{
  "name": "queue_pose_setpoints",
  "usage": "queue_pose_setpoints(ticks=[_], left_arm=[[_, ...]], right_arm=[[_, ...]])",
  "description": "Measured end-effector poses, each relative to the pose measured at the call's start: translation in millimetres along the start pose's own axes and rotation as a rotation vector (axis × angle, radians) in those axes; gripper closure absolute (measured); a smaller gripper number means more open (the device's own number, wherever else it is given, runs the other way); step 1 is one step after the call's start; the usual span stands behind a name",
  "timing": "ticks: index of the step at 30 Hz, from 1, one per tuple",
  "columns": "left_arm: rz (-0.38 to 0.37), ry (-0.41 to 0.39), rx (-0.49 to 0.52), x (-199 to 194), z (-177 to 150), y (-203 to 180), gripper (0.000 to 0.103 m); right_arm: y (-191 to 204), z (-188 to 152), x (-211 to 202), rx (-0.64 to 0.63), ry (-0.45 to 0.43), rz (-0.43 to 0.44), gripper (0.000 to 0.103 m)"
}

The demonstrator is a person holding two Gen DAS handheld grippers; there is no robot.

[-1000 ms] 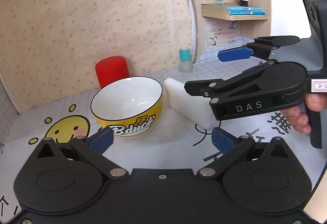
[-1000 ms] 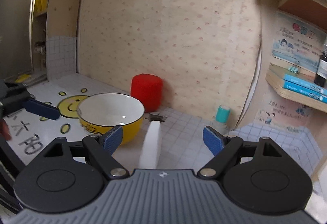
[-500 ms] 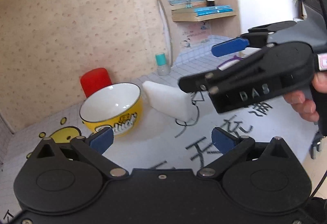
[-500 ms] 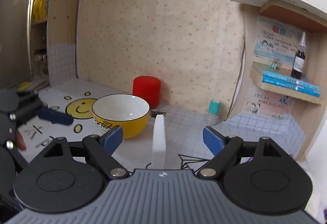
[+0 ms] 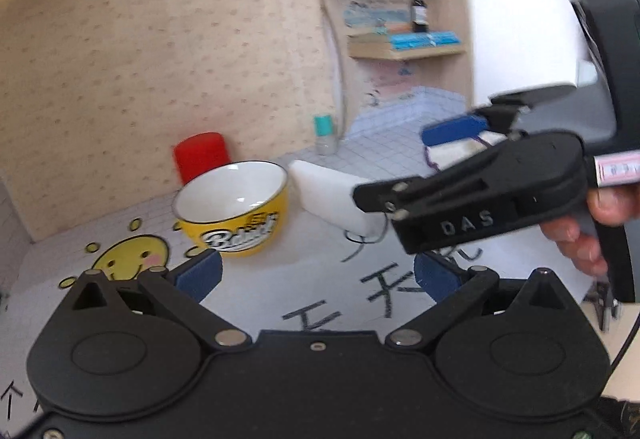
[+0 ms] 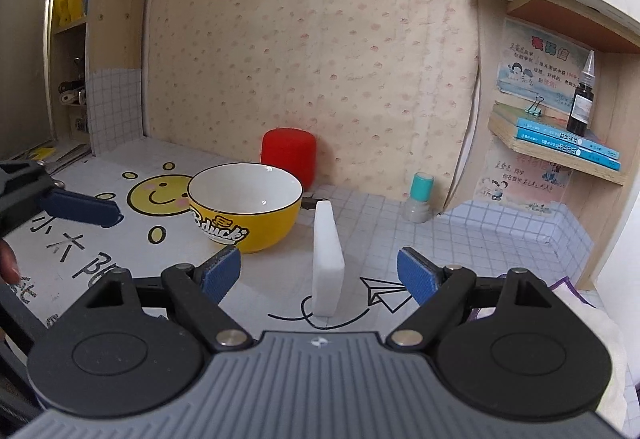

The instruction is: Clean bowl

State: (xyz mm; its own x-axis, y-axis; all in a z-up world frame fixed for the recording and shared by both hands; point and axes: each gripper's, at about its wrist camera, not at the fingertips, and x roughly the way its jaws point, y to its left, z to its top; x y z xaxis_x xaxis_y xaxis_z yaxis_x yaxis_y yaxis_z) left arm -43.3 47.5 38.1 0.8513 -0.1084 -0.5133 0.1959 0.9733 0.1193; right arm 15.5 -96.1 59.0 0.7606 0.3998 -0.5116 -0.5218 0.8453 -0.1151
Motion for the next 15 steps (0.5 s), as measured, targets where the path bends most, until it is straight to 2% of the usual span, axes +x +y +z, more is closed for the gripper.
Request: queue_pose_setpoints(ticks=[7,15], left_arm=[[0.043,-0.012,0.016,-2.7,-2.6,0.0,0.001],[0.023,-0.01,-0.005,-3.0,-2.3,3.7,0.001]], right_arm=[[4.9,-0.6,3.0,0.002,0.014,-0.009,0.017],[8.7,-0.9,5.4,-0.003,0.022,-0.011,0.017]])
